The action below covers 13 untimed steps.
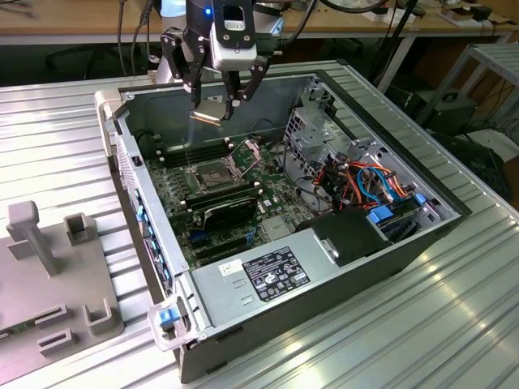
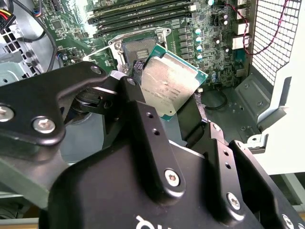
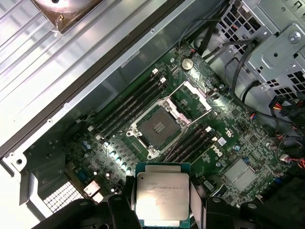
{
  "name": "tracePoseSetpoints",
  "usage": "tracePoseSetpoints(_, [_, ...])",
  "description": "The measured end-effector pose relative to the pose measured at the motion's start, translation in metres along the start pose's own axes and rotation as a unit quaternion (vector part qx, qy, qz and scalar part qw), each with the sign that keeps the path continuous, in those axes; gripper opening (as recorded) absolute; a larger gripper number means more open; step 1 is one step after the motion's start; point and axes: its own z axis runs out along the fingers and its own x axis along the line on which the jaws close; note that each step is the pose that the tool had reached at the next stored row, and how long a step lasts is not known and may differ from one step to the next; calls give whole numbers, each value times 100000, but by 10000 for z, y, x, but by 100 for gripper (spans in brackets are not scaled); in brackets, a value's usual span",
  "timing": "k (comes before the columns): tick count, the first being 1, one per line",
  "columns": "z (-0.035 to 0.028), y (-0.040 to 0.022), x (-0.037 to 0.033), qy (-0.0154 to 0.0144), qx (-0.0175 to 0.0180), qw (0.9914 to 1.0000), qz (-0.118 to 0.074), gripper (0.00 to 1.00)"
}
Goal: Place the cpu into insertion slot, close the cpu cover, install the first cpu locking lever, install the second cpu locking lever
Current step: 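Place the cpu into insertion slot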
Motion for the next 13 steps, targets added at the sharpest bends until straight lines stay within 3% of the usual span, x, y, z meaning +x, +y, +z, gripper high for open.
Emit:
tracePoseSetpoints(3, [1,0,0,-16,11,99999,354,55])
tracePoseSetpoints(7, [4,0,0,-117,66,99965,2640,55])
tracePoseSetpoints(9, [7,0,0,-220,122,99879,4909,55])
tracePoseSetpoints(11, [11,-1,0,-321,172,99738,7230,55])
tracePoseSetpoints(13, [14,-1,0,-382,212,99631,8567,55])
